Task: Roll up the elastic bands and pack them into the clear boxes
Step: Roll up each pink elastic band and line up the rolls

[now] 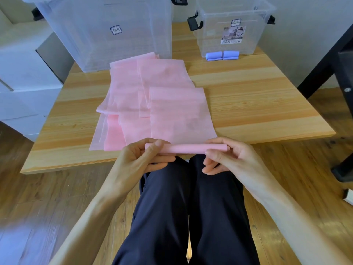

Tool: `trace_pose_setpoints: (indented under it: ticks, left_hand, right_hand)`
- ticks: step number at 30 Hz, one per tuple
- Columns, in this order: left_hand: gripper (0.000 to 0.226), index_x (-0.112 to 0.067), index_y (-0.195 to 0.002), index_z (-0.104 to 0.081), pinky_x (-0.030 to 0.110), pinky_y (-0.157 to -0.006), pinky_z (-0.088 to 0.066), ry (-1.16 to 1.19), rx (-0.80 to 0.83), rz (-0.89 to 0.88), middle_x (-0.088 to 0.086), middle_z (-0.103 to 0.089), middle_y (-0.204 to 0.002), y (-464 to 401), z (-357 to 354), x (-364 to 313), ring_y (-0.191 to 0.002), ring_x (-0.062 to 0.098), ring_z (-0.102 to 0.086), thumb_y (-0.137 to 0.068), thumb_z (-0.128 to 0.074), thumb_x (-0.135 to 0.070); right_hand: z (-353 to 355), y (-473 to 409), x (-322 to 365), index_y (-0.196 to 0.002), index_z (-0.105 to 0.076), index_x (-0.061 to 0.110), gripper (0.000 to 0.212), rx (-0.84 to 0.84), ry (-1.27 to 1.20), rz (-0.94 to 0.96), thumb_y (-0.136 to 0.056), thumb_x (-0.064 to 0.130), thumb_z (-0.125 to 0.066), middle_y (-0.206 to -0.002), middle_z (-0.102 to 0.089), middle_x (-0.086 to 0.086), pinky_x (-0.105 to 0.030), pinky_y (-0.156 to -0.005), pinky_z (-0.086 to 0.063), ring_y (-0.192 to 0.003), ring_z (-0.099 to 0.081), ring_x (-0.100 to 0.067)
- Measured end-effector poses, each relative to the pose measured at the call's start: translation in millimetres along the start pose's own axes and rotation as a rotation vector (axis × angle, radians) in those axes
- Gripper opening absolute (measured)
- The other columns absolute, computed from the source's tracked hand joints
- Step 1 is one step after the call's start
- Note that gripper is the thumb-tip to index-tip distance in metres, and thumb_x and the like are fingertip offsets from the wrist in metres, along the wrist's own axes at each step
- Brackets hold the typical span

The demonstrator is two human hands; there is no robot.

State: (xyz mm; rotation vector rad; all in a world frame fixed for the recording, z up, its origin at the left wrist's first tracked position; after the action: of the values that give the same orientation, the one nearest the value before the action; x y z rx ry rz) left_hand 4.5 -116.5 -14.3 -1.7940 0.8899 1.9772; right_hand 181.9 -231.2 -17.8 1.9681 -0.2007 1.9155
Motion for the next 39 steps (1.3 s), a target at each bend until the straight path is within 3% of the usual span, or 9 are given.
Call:
trace_pose_setpoints:
  ticks: [4,7,13,19,24,28,33,39]
  left_hand:
    - [0.031,-0.010,-0.102,-0.070,0.021,-0.075,-0.059,-0.035,0.015,0.003,0.006,-0.078,-0.092,0,-1,2,-0.089,0.018,-0.075,-0.087,-0.057,-0.034]
    - [0.033,-0.008,-0.095,-0.070,0.021,-0.070,-0.059,-0.038,-0.024,0.011,0.007,-0.078,-0.087,-1,1,4,-0.083,0.020,-0.076,-0.086,-0.057,-0.037]
    - [0.036,-0.011,-0.114,-0.067,0.023,-0.079,-0.059,0.003,0.063,0.005,0.005,-0.077,-0.102,1,-5,6,-0.097,0.019,-0.074,-0.090,-0.053,-0.034]
    - [0.047,-0.007,-0.112,-0.067,0.023,-0.076,-0.058,0.026,0.062,0.014,0.005,-0.078,-0.100,1,-8,6,-0.096,0.019,-0.074,-0.089,-0.048,-0.043]
    - [0.047,-0.010,-0.110,-0.068,0.023,-0.079,-0.058,0.048,0.055,0.037,0.007,-0.078,-0.099,1,-10,6,-0.097,0.019,-0.074,-0.088,-0.047,-0.046]
    - [0.044,-0.008,-0.105,-0.071,0.022,-0.077,-0.059,0.018,0.025,0.027,0.006,-0.078,-0.095,1,-6,5,-0.093,0.018,-0.075,-0.090,-0.048,-0.043]
    - [0.034,-0.011,-0.107,-0.071,0.019,-0.079,-0.057,0.020,0.027,-0.003,0.004,-0.078,-0.097,2,-7,4,-0.098,0.015,-0.074,-0.090,-0.053,-0.035]
    - [0.032,-0.010,-0.106,-0.070,0.019,-0.077,-0.057,0.044,-0.019,-0.028,0.005,-0.078,-0.094,1,-7,3,-0.095,0.016,-0.074,-0.086,-0.058,-0.032]
  right_hand:
    - [2,1,0,-0.104,-0.072,0.008,0.028,-0.038,-0.019,-0.010,-0.087,0.030,-0.064,-0.075,-0.073,-0.013,-0.038,-0.067,-0.062,-0.066,-0.073,-0.032]
    - [0,1,0,-0.110,-0.070,0.010,0.030,-0.010,-0.042,-0.017,-0.084,0.024,-0.067,-0.083,-0.075,-0.015,-0.035,-0.068,-0.062,-0.071,-0.074,-0.031]
    - [3,1,-1,-0.105,-0.070,0.004,0.033,-0.039,-0.072,-0.029,-0.083,0.028,-0.065,-0.078,-0.074,-0.017,-0.033,-0.062,-0.062,-0.068,-0.073,-0.033]
    - [2,1,-4,-0.098,-0.070,0.003,0.042,-0.048,-0.106,-0.052,-0.080,0.040,-0.063,-0.078,-0.075,-0.018,-0.033,-0.063,-0.061,-0.070,-0.074,-0.033]
    - [3,2,-3,-0.098,-0.071,0.006,0.039,-0.043,-0.113,-0.053,-0.080,0.040,-0.063,-0.081,-0.075,-0.017,-0.033,-0.067,-0.061,-0.074,-0.075,-0.033]
    - [3,3,0,-0.112,-0.068,0.006,0.034,-0.017,-0.121,-0.010,-0.083,0.024,-0.066,-0.088,-0.075,-0.018,-0.031,-0.071,-0.060,-0.081,-0.074,-0.034]
    - [3,3,0,-0.101,-0.069,0.003,0.030,-0.031,-0.105,-0.010,-0.085,0.028,-0.063,-0.081,-0.074,-0.017,-0.032,-0.067,-0.061,-0.074,-0.074,-0.034]
    - [3,3,-2,-0.097,-0.070,0.000,0.031,-0.039,-0.092,-0.022,-0.087,0.029,-0.062,-0.087,-0.075,-0.017,-0.032,-0.070,-0.062,-0.081,-0.075,-0.032]
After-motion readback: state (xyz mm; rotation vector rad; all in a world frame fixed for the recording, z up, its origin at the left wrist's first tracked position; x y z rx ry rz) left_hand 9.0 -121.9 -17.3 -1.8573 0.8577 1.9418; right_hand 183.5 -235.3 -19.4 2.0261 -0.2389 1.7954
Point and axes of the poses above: each hand's wrist, its own y-axis away from the middle knuckle, its own z-axis out of the back of the hand, x = y × z, the point moved 7 cm from there along -y, towards the middle knuckle
